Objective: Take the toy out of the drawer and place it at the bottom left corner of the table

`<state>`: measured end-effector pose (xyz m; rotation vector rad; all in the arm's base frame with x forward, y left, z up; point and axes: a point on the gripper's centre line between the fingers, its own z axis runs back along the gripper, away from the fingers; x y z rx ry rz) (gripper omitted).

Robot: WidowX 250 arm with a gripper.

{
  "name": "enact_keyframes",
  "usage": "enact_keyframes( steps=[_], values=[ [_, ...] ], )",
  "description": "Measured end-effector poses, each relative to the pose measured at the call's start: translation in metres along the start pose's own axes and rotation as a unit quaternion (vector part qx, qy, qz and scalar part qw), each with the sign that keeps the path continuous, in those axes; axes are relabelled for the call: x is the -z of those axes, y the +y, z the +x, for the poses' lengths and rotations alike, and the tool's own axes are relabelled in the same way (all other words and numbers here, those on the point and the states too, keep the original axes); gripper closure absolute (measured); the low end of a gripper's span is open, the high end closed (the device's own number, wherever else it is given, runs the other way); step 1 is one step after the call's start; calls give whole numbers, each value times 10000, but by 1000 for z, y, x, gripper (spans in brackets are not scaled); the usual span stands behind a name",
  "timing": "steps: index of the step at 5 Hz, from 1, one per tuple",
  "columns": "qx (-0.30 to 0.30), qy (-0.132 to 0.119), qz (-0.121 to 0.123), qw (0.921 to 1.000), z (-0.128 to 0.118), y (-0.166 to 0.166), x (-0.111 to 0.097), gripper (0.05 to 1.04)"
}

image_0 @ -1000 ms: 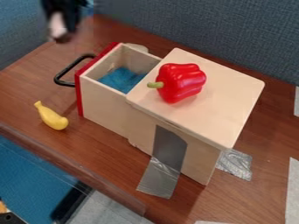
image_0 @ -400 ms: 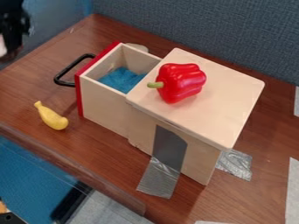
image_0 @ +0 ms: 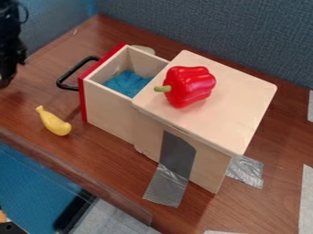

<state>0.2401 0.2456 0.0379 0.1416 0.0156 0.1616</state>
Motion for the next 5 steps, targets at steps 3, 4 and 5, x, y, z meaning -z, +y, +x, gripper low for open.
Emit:
enact_keyframes(
  steps=[3, 4, 5],
  values=[
    [188, 301, 35, 9994, -12, 5, 13, 132],
    [359, 260, -39, 9990, -17, 1, -4, 80],
    [445, 118, -52, 9989, -23, -5, -17, 83]
  ],
)
